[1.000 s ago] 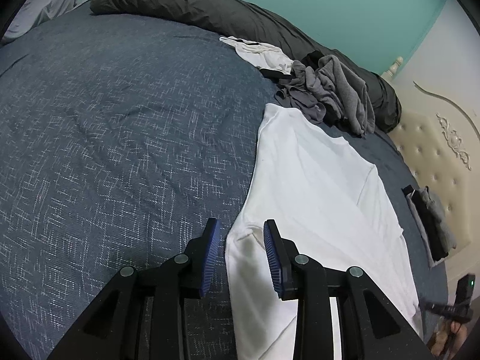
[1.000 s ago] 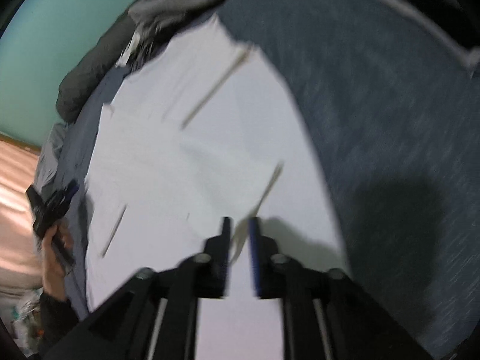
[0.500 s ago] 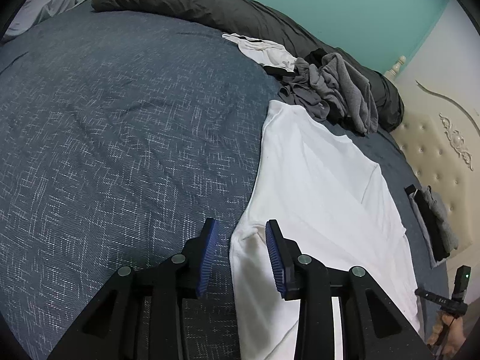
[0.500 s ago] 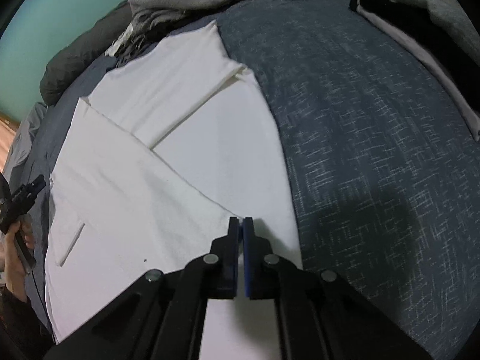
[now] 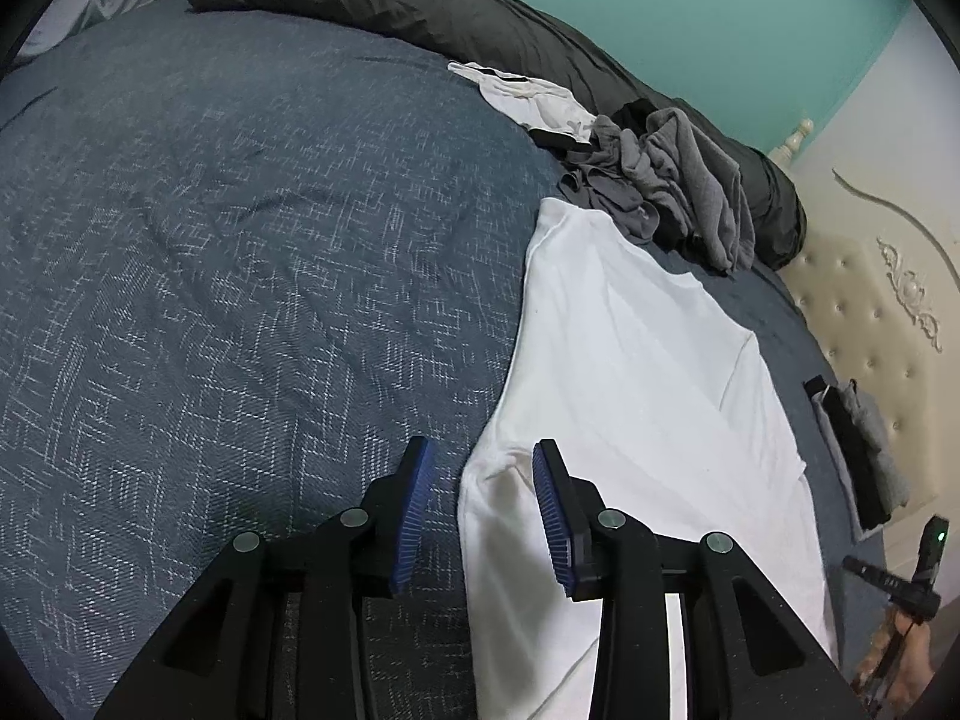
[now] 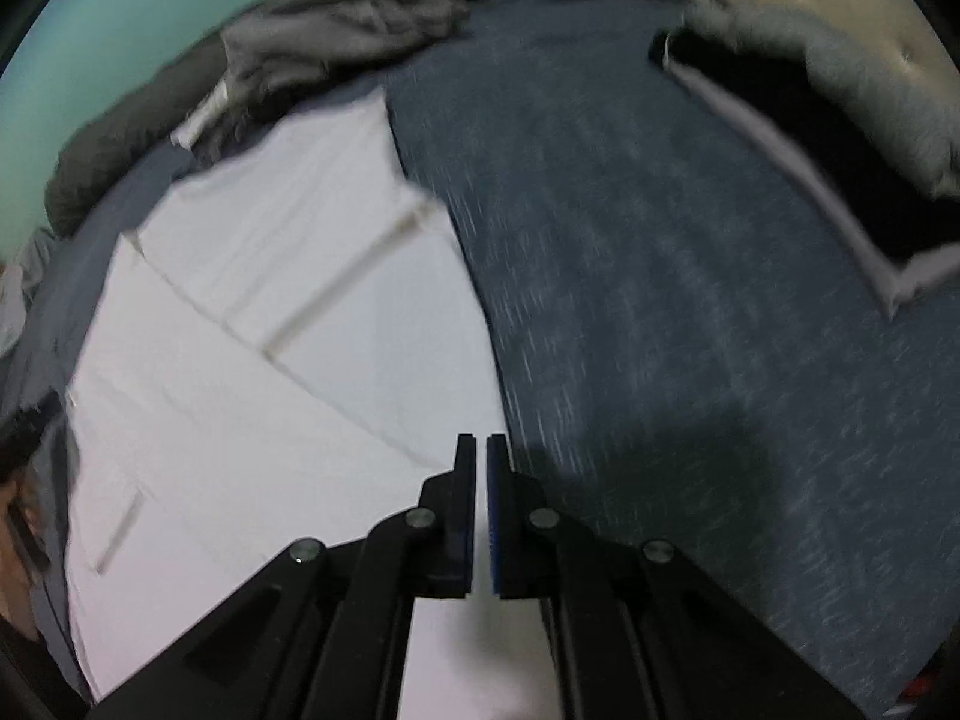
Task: Fold clothes
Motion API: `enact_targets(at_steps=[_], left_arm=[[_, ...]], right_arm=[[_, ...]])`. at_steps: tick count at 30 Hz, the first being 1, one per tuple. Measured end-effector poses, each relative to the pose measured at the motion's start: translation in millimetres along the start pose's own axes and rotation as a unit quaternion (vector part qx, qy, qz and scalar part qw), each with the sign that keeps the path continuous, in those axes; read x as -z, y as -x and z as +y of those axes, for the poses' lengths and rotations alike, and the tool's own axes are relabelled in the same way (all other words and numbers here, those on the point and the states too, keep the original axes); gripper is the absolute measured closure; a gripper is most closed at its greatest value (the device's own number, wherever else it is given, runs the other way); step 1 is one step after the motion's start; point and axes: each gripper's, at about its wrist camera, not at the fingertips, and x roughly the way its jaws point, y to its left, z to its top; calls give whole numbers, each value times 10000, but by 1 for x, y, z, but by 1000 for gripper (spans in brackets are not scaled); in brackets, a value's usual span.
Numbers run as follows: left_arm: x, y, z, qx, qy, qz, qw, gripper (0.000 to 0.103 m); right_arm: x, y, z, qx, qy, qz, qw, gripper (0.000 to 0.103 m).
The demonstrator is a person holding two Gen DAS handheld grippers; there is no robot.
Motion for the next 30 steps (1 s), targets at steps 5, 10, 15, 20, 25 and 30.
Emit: enact_targets(at_steps=[5, 10, 15, 20, 25, 30], left_arm=[[-3, -6, 0, 104, 13, 35, 9999, 65], [-7, -10, -3, 194, -85, 45, 9998, 66], [-4, -20, -1, 283, -55, 185, 9994, 76], [-2, -27, 3, 262, -37, 247, 9993, 90], [-3, -25, 6, 285, -26, 226, 9993, 93], [-1, -26, 4, 294, -56, 234, 9993, 94]], right_arm=[[-54, -2, 58, -579, 553, -159, 9967, 96], [-108, -36, 143, -1450, 1073, 55, 9836, 73], [-159, -74, 239, -2127, 1644, 308, 9627, 73], [-181, -113, 301, -2303, 1922, 567, 9523, 73], [-199, -151, 348, -2374, 2041, 754, 9467, 71], [-206, -172, 372, -2411, 2093, 794, 9443, 61]])
